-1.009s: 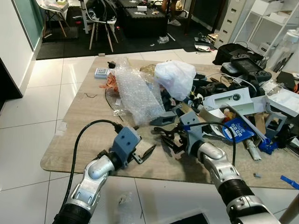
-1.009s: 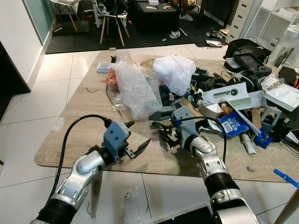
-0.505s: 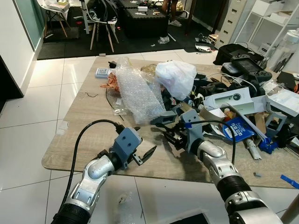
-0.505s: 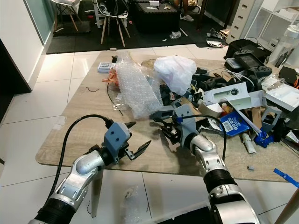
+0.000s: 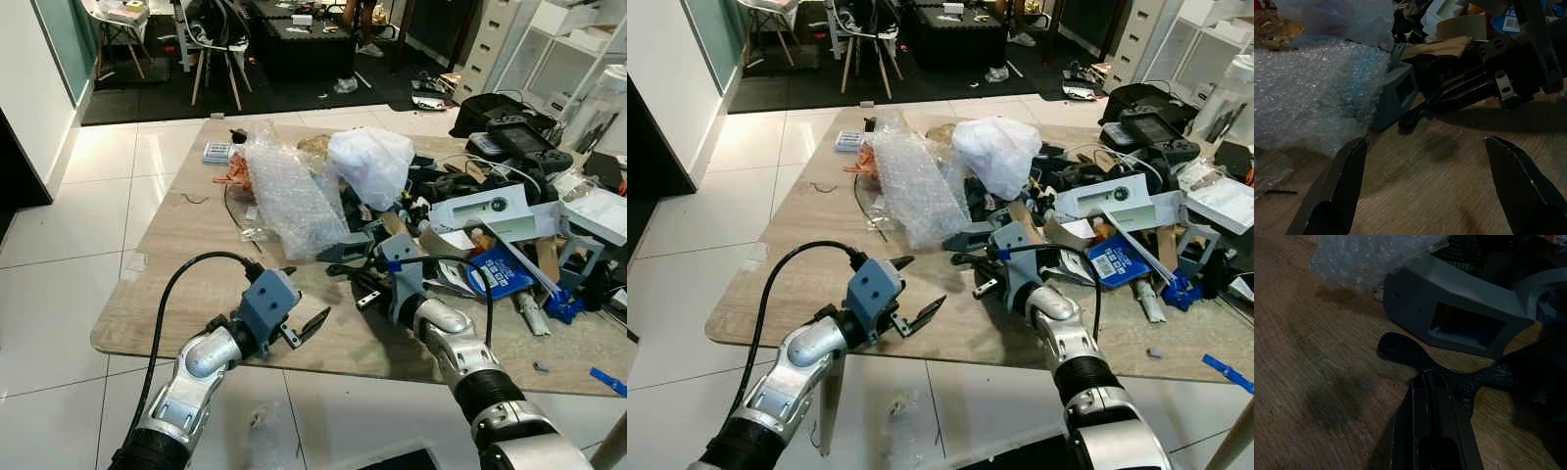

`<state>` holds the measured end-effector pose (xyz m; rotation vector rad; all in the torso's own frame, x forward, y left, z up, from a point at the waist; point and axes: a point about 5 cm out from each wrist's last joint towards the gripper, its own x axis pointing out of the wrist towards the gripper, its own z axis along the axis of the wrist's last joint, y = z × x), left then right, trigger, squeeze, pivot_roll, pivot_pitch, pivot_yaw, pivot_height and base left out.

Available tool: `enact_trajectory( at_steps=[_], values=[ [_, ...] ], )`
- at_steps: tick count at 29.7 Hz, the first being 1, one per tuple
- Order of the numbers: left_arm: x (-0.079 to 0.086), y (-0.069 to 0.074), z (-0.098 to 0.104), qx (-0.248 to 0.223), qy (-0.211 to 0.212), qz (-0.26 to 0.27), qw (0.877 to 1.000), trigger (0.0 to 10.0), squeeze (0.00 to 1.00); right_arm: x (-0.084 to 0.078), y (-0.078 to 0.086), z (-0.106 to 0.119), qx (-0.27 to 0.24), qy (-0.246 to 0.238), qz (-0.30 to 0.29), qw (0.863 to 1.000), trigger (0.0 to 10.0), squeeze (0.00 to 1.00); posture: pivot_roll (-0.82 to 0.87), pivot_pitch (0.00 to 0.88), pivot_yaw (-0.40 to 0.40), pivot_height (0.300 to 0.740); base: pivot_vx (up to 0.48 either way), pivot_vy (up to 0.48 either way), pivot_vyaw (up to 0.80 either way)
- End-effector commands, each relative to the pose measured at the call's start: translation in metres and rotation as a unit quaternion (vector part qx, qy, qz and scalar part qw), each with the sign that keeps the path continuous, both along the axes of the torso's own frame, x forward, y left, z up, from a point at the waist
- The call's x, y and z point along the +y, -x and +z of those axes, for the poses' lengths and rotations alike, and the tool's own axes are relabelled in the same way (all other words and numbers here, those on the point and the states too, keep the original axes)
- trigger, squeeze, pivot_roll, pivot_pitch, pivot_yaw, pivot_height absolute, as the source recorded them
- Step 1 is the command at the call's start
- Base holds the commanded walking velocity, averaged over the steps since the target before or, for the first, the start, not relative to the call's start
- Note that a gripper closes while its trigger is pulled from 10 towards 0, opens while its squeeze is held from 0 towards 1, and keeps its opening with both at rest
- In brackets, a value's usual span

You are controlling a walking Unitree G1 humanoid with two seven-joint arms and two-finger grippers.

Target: Picking trash to rubbish bin

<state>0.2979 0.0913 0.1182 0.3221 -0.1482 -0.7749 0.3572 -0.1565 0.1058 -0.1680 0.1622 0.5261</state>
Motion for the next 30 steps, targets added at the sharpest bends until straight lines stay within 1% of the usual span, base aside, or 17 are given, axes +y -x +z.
enact_trajectory(
  at_steps=[1,3,4,5,6,7,10,11,12,14,18,20,22,23,24,26,30],
  values=[
    [-0.003,0.001,-0.003,0.001,-0.008,-0.006,1.000,10.0,0.00,-0.007,0.005,-0.012,0.024,0.001,-0.017,1.000,0.0,0.00,-0.09,0.110,-0.032,0.740,0.000,0.000,0.00],
    [-0.003,0.001,-0.003,0.000,-0.008,-0.005,1.000,10.0,0.00,-0.008,0.003,-0.006,0.012,-0.006,-0.020,1.000,0.0,0.00,-0.09,0.110,-0.033,0.740,0.000,0.000,0.00],
    [-0.004,0.001,-0.002,-0.001,-0.008,-0.004,1.000,10.0,0.00,-0.008,0.001,0.001,-0.002,-0.019,-0.022,1.000,0.0,0.00,-0.09,0.110,-0.033,0.740,0.000,0.000,0.00],
    [-0.003,0.000,-0.001,-0.003,-0.006,-0.003,1.000,10.0,0.00,-0.007,-0.003,0.015,-0.025,-0.050,-0.023,0.998,0.0,0.00,-0.09,0.107,-0.033,0.740,0.000,0.000,0.00],
    [-0.003,0.000,-0.001,-0.003,-0.006,-0.003,1.000,10.0,0.00,-0.007,-0.003,0.015,-0.025,-0.050,-0.023,0.998,0.0,0.00,-0.09,0.107,-0.033,0.740,0.000,0.000,0.00],
    [-0.003,-0.001,-0.001,-0.003,-0.006,-0.003,1.000,10.0,0.00,-0.005,-0.006,0.027,-0.037,-0.081,-0.022,0.996,0.0,0.00,-0.10,0.103,-0.029,0.740,0.000,0.000,0.00],
    [-0.003,-0.001,-0.001,-0.003,-0.006,-0.004,1.000,10.0,0.00,-0.001,-0.008,0.044,-0.057,-0.112,-0.015,0.992,0.0,0.00,-0.10,0.102,-0.026,0.740,0.000,0.000,0.00],
    [-0.003,-0.001,-0.001,-0.003,-0.007,-0.004,1.000,10.0,0.00,0.001,-0.009,0.061,-0.079,-0.136,-0.010,0.988,0.0,0.00,-0.10,0.102,-0.025,0.740,0.000,0.000,0.00],
    [-0.003,-0.001,-0.001,-0.003,-0.007,-0.004,1.000,10.0,0.00,0.001,-0.009,0.061,-0.079,-0.136,-0.010,0.988,0.0,0.00,-0.10,0.102,-0.025,0.740,0.000,0.000,0.00],
    [-0.003,-0.002,-0.001,-0.003,-0.008,-0.005,1.000,10.0,0.00,0.004,-0.008,0.077,-0.097,-0.155,-0.001,0.983,0.0,0.00,-0.11,0.101,-0.027,0.740,0.000,0.000,0.00],
    [-0.002,-0.003,-0.001,-0.004,-0.010,-0.005,1.000,10.0,0.00,0.007,-0.007,0.083,-0.105,-0.157,0.011,0.982,0.0,0.00,-0.11,0.099,-0.028,0.740,0.000,0.000,0.00],
    [-0.002,-0.004,0.000,-0.005,-0.010,-0.004,1.000,10.0,0.00,0.010,-0.003,0.074,-0.095,-0.108,0.030,0.989,0.0,0.00,-0.11,0.098,-0.027,0.740,0.000,0.000,0.00],
    [-0.003,-0.004,0.000,-0.005,-0.010,-0.004,1.000,10.0,0.00,0.008,-0.001,0.062,-0.083,-0.054,0.026,0.995,0.0,0.00,-0.11,0.099,-0.027,0.740,0.000,0.000,0.00],
    [-0.003,-0.004,-0.001,-0.004,-0.011,-0.005,1.000,10.0,0.00,0.005,0.000,0.051,-0.071,-0.013,0.020,0.997,10.0,1.00,-0.11,0.100,-0.026,0.740,0.000,0.000,0.00],
    [-0.003,-0.004,-0.001,-0.004,-0.011,-0.005,1.000,10.0,0.00,0.005,0.000,0.051,-0.071,-0.013,0.020,0.997,10.0,1.00,-0.11,0.100,-0.026,0.740,0.000,0.000,0.00],
    [-0.004,-0.004,-0.002,-0.002,-0.014,-0.005,1.000,10.0,0.00,0.001,0.004,0.037,-0.050,0.043,0.020,0.998,10.0,1.00,-0.11,0.103,-0.025,0.740,0.000,0.000,0.00],
    [-0.003,-0.004,-0.003,0.001,-0.015,-0.003,1.000,10.0,0.00,-0.010,0.008,0.027,-0.035,0.093,0.011,0.995,10.0,1.00,-0.11,0.106,-0.026,0.740,0.000,0.000,0.00]
  ],
)
